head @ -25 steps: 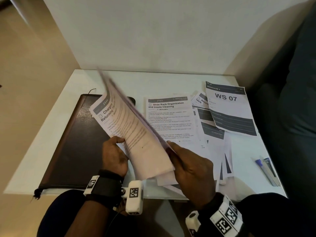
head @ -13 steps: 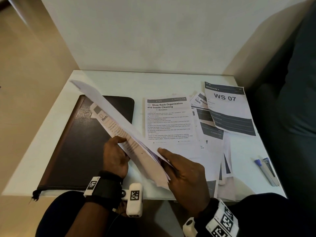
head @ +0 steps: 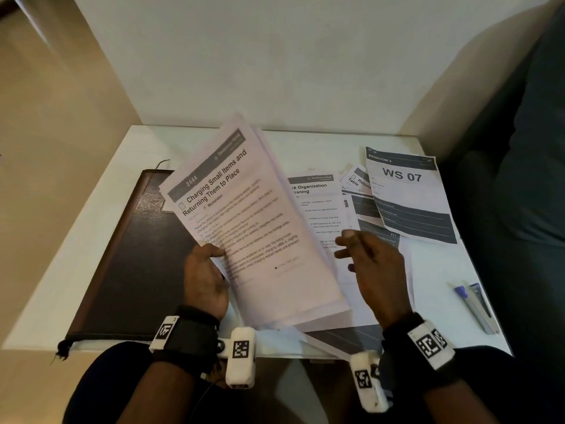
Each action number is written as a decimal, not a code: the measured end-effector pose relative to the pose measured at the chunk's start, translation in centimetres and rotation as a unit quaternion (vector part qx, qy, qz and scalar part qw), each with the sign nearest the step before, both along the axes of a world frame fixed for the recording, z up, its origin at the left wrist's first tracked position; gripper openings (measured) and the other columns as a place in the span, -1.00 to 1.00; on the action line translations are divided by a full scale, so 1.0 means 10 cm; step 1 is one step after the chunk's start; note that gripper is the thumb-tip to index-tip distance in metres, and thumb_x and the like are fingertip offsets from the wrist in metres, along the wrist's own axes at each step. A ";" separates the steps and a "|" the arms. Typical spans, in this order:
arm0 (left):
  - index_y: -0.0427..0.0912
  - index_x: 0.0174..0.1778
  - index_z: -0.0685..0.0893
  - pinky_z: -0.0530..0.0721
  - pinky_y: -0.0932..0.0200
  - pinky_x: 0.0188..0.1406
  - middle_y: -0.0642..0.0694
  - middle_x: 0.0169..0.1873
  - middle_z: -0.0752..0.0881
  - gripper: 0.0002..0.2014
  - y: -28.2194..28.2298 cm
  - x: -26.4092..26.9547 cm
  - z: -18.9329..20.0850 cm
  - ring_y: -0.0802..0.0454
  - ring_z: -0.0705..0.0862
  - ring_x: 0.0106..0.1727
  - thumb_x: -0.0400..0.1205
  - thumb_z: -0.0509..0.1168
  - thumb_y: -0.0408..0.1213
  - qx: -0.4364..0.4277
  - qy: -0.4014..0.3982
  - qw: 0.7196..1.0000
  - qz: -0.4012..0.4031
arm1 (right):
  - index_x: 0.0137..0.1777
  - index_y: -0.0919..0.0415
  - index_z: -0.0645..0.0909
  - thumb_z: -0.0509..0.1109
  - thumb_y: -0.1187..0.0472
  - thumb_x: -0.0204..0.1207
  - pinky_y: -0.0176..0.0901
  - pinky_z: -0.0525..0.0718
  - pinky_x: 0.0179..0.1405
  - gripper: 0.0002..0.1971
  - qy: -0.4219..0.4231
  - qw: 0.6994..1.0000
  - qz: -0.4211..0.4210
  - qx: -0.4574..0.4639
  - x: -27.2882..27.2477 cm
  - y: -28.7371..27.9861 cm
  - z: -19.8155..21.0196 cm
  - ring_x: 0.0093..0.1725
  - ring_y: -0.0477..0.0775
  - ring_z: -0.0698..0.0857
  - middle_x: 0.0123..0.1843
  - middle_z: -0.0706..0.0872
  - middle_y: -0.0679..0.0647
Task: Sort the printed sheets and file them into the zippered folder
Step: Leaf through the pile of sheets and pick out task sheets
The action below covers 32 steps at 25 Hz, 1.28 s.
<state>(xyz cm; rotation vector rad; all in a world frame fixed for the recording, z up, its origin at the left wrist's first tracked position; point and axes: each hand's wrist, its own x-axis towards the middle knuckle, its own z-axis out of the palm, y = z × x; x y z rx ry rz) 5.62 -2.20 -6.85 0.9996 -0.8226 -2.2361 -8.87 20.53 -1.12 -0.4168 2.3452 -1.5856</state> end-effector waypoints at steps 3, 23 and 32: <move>-0.12 0.60 0.56 0.51 -0.33 0.58 -0.20 0.49 0.69 -0.37 0.02 0.00 0.00 -0.26 0.63 0.55 0.54 0.23 -0.40 0.004 -0.002 1.000 0.008 | 0.48 0.14 0.58 0.42 -0.17 0.64 -0.02 0.68 0.29 -0.46 0.041 0.971 0.022 0.237 -0.35 0.03 -0.37 0.27 0.03 0.68 0.42 0.65 0.13; -0.17 0.51 0.53 0.75 -0.33 0.28 -0.16 0.38 0.76 -0.43 0.02 -0.01 0.06 -0.27 0.74 0.40 0.58 0.19 -0.65 0.016 0.038 0.999 0.030 | 0.21 0.13 0.66 0.37 0.12 0.73 -0.42 0.67 -0.14 -0.85 0.042 0.984 0.009 0.175 -0.34 -0.05 -0.39 0.05 0.03 0.73 0.16 0.75 0.02; -0.20 0.56 0.51 0.71 -0.23 0.34 -0.18 0.36 0.78 -0.43 0.02 -0.03 0.00 -0.18 0.75 0.39 0.63 0.24 -0.68 -0.038 -0.001 0.999 0.018 | 0.65 -0.26 0.37 0.28 0.40 0.72 -0.48 0.60 0.16 -0.36 0.078 0.993 0.044 0.077 -0.40 0.15 -0.13 0.23 -0.10 0.60 0.37 0.54 -0.23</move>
